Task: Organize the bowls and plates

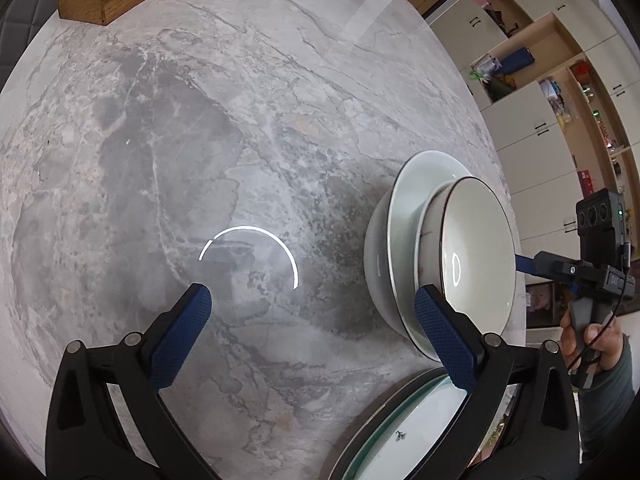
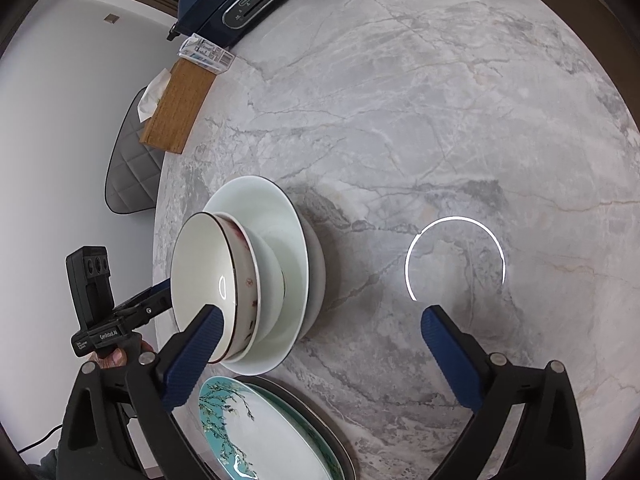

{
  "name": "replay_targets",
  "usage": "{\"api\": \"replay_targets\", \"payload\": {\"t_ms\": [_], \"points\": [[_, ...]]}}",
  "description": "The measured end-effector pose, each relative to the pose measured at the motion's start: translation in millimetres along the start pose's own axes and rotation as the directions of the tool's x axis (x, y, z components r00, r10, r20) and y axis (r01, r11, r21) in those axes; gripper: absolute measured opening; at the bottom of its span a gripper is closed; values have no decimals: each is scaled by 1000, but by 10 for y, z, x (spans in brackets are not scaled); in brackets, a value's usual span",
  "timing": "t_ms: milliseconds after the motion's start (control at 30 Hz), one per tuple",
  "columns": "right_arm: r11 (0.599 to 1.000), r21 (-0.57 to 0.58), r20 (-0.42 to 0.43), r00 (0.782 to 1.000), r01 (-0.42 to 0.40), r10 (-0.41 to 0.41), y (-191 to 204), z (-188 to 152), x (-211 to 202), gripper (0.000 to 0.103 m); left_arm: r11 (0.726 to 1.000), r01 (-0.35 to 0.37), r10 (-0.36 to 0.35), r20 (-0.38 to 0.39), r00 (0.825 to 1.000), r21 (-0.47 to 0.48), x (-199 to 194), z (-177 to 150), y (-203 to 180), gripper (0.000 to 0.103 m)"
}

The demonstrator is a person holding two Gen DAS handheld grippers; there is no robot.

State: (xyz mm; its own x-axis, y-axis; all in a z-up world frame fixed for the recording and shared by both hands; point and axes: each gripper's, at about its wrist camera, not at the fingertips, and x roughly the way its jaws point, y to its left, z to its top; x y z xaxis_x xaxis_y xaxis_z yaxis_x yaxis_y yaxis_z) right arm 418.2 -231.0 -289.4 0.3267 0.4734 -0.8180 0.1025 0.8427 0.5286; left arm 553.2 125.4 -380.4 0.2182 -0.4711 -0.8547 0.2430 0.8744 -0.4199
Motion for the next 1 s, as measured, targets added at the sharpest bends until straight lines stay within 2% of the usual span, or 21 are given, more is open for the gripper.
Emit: {"api": "replay_targets", "payload": {"t_ms": [100,600,833,1000], "points": [[1000,12,-6,1000,0,0,-28,-26,10,99,1000,-25,24,-18,1000,-14,20,29,55,101],[1000,7,-29,1000,-6,6,-17,-67,51,97,1000,-5,6,-57,998,12,192,102,7,100],[1000,-13,-44,999,27,-27,34,-78,147,76,999,-33,33,-60,998,4,320,147,-14,102],[999,-13,-17,999,34,-34,16,-17,115,72,999,-51,50,-68,996,0,380,163,-48,102]]}}
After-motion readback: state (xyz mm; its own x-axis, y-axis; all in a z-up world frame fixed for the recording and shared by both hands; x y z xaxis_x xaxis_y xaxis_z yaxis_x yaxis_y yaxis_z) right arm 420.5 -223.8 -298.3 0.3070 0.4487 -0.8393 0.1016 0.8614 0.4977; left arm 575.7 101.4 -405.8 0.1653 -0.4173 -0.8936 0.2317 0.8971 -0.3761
